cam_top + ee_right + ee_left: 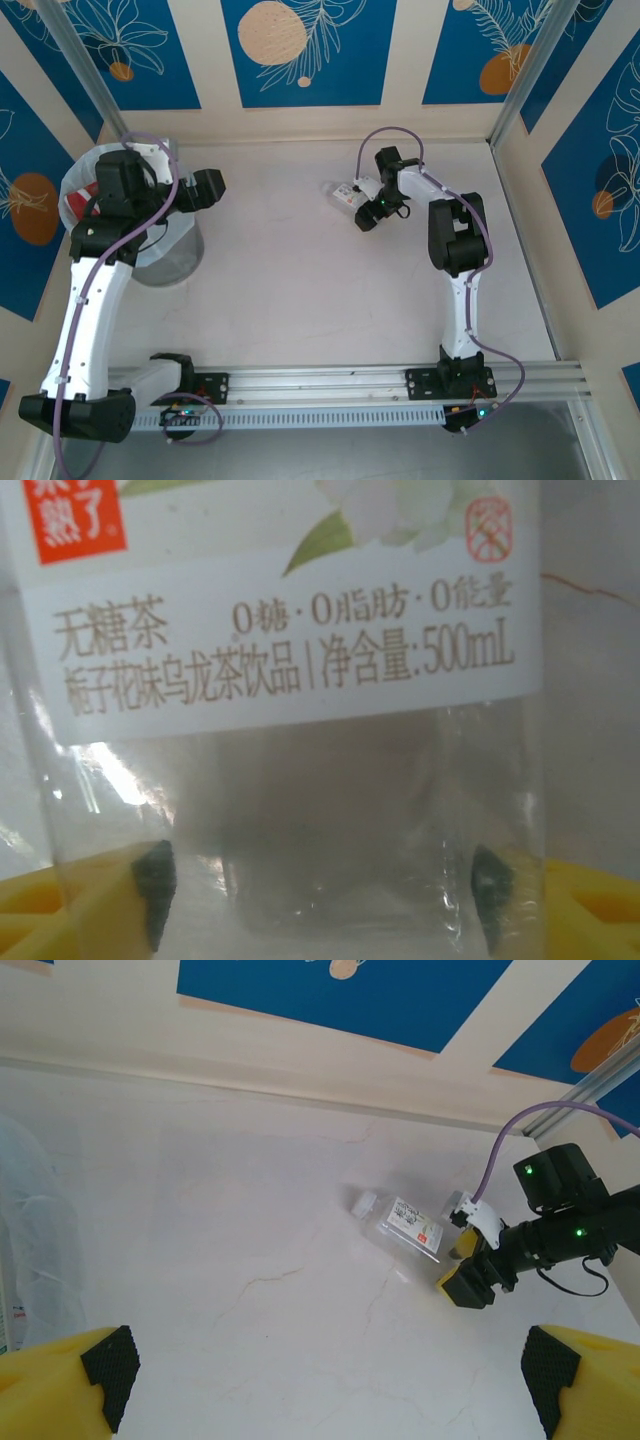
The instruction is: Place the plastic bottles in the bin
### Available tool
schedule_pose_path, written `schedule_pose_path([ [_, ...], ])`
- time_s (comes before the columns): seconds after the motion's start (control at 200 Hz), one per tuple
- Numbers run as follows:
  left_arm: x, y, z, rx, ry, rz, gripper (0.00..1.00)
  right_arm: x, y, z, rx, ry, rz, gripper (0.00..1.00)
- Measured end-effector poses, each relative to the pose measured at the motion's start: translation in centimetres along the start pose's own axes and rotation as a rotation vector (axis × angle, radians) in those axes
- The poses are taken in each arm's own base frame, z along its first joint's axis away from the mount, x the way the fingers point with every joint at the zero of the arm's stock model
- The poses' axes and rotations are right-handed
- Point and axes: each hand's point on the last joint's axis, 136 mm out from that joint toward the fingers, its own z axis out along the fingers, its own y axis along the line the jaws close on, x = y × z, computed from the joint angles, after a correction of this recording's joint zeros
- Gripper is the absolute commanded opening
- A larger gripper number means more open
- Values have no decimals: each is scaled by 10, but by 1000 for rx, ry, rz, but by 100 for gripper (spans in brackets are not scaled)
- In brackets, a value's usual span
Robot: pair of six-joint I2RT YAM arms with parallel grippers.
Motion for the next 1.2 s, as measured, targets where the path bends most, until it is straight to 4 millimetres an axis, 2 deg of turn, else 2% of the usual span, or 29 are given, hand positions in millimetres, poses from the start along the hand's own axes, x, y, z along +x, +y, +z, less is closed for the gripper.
schedule_pose_path([
  [0.17, 1, -1, 1, 9, 4, -14, 99, 0, 2, 1, -3, 1, 16, 71],
  [0.295, 1, -2, 1, 14, 6, -15, 99, -1, 3, 0, -7, -1, 44, 59],
  [0.425, 2, -1, 2, 12, 11, -18, 99, -2, 3, 0, -9, -4, 68, 52],
  [0.635, 8, 4, 13, 5, 40, -48, 99, 6, 9, -2, -12, 0, 110, 29],
  [0.8, 10, -1, 18, 45, 53, -55, 99, 18, 22, -10, -11, 6, 137, 8],
  [0.91, 9, -7, 19, 80, 49, -57, 99, 20, 33, -21, 1, -15, 150, 0],
  [1.2, 23, -12, 36, 145, 85, -118, 99, 21, 62, -47, 37, -113, 212, 0],
])
